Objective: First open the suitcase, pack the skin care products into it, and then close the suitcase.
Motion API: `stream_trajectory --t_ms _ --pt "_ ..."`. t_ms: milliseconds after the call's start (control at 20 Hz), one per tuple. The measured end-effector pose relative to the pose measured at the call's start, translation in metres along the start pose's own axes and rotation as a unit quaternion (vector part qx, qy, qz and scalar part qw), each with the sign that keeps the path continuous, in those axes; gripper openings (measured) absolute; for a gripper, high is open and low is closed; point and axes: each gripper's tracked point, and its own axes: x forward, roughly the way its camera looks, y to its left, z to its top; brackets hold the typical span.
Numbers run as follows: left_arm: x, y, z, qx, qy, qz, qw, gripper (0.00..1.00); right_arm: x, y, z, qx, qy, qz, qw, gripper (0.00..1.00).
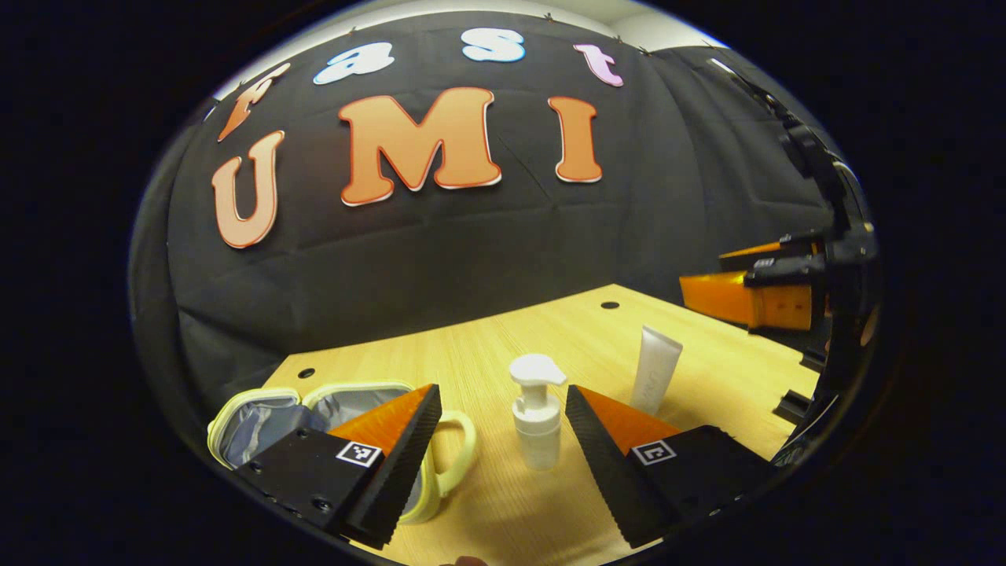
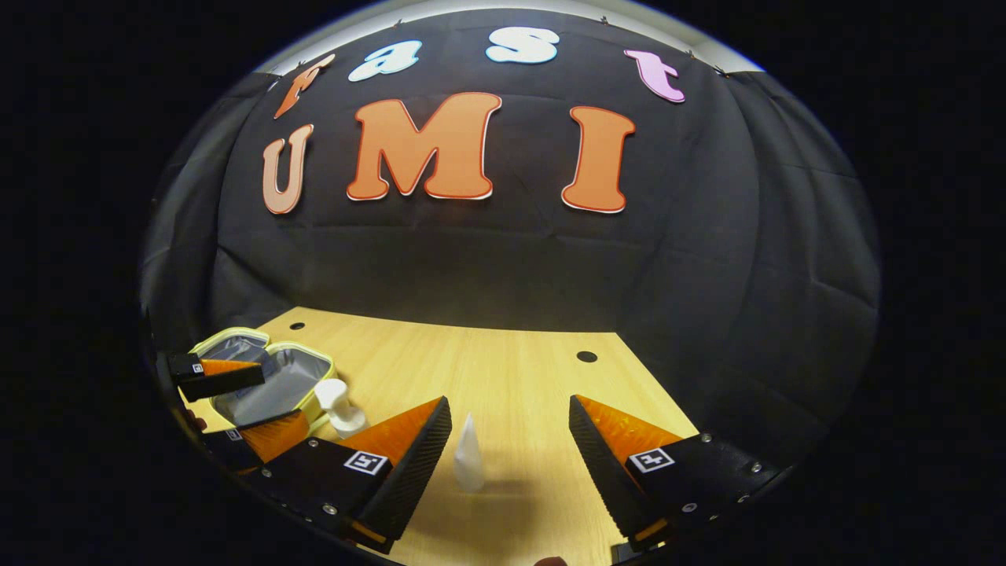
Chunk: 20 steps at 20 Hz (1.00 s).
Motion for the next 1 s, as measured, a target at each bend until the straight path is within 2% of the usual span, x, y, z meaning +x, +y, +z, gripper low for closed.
stream_trajectory --t_ms 150,300,600,700,750,850,1000 --pt "0.025 -0.021 -0.031 0.001 0.035 -0.007 0.999 0.99 0.004 -0.016 -0.016 0.005 0.017 -0.012 1.000 0.96" --pt "0.046 -0.025 -0.060 0.016 0.068 0.008 0.997 1.00 0.004 -0.030 -0.026 0.015 0.030 -0.023 0.999 0.96" --pt "0.082 -0.018 -0.089 0.020 0.100 0.031 0.994 1.00 0.001 -0.053 -0.033 0.009 0.036 -0.046 0.998 0.96" --pt "0.089 -0.021 -0.091 0.017 0.104 0.027 0.994 0.98 0.000 -0.059 -0.034 0.010 0.036 -0.053 0.998 0.96" --pt "0.091 -0.028 -0.092 0.009 0.104 0.016 0.994 0.94 0.000 -0.061 -0.035 0.010 0.037 -0.054 0.998 0.96" --pt "0.085 -0.030 -0.083 0.010 0.105 0.016 0.994 0.67 -0.001 -0.060 -0.036 0.008 0.040 -0.057 0.998 0.96" --pt "0.092 -0.032 -0.090 -0.004 0.114 0.005 0.993 0.63 -0.001 -0.057 -0.036 0.005 0.041 -0.052 0.998 0.96"
